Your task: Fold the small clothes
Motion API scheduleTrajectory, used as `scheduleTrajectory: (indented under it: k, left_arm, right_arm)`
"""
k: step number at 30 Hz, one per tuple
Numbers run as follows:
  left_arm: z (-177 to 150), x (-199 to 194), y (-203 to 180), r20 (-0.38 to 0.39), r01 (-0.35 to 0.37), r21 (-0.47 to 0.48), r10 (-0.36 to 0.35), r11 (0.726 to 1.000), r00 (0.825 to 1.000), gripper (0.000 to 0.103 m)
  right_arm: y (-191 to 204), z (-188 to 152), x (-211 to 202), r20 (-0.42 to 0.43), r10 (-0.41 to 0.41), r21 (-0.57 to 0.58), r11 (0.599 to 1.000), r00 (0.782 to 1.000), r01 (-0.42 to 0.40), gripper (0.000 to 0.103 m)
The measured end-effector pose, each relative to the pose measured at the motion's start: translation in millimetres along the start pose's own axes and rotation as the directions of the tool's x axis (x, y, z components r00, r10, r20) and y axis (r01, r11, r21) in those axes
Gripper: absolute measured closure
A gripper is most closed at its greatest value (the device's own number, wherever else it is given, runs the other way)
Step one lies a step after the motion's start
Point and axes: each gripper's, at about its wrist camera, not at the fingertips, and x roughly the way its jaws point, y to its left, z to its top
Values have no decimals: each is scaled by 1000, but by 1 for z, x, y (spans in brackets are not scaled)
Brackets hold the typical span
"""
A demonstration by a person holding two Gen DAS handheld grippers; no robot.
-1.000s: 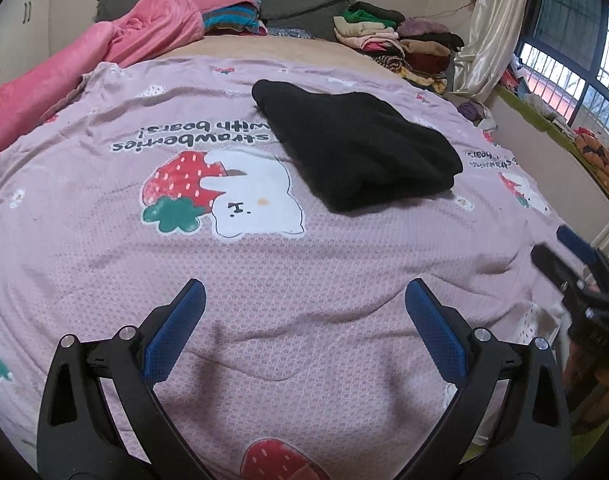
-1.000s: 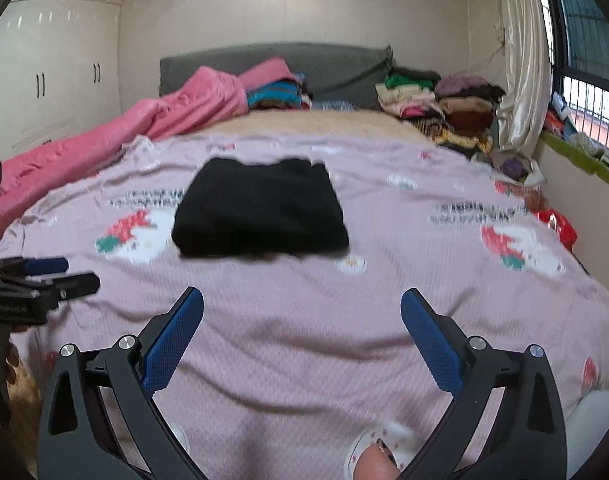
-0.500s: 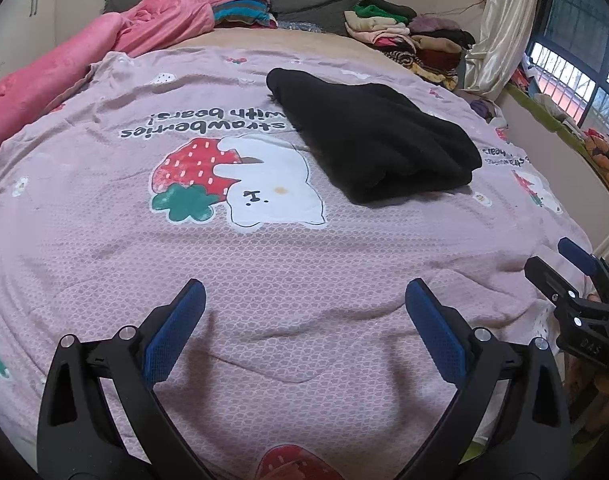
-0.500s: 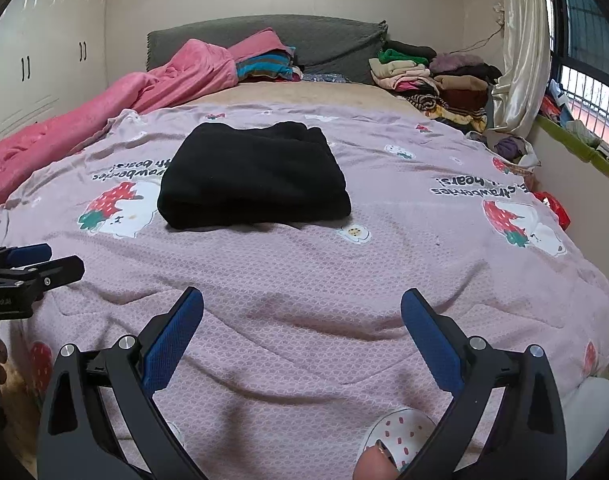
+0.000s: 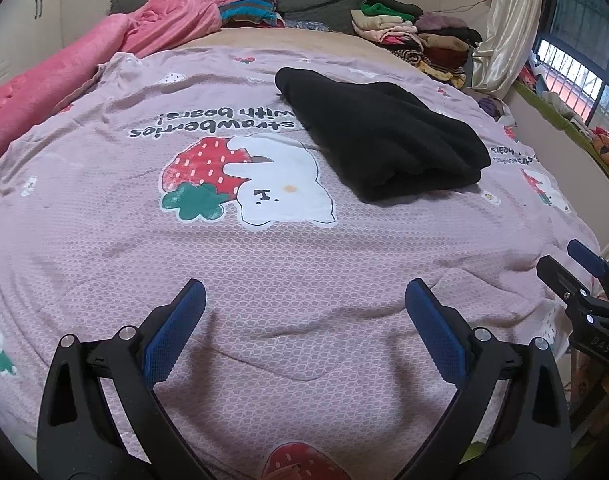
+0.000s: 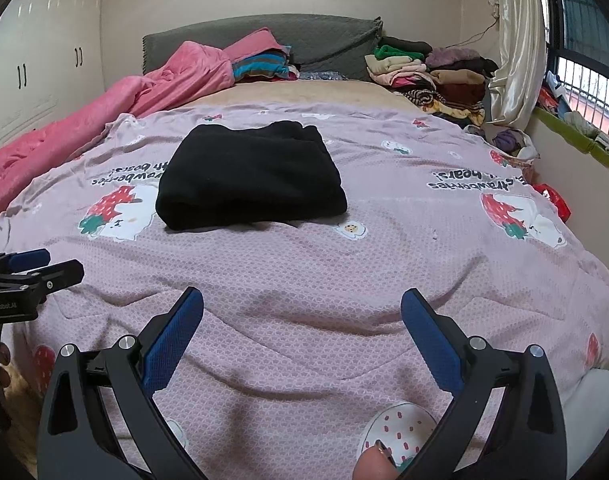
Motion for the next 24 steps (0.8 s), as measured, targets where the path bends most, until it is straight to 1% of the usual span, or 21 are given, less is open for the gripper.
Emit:
scheduleTrajectory:
  k: [24]
  left_arm:
    - [1, -3, 1, -3, -24, -1, 24, 1000, 1000, 9]
  right_arm:
    - [1, 1, 1, -1, 6, 0, 1000, 1000, -6, 4]
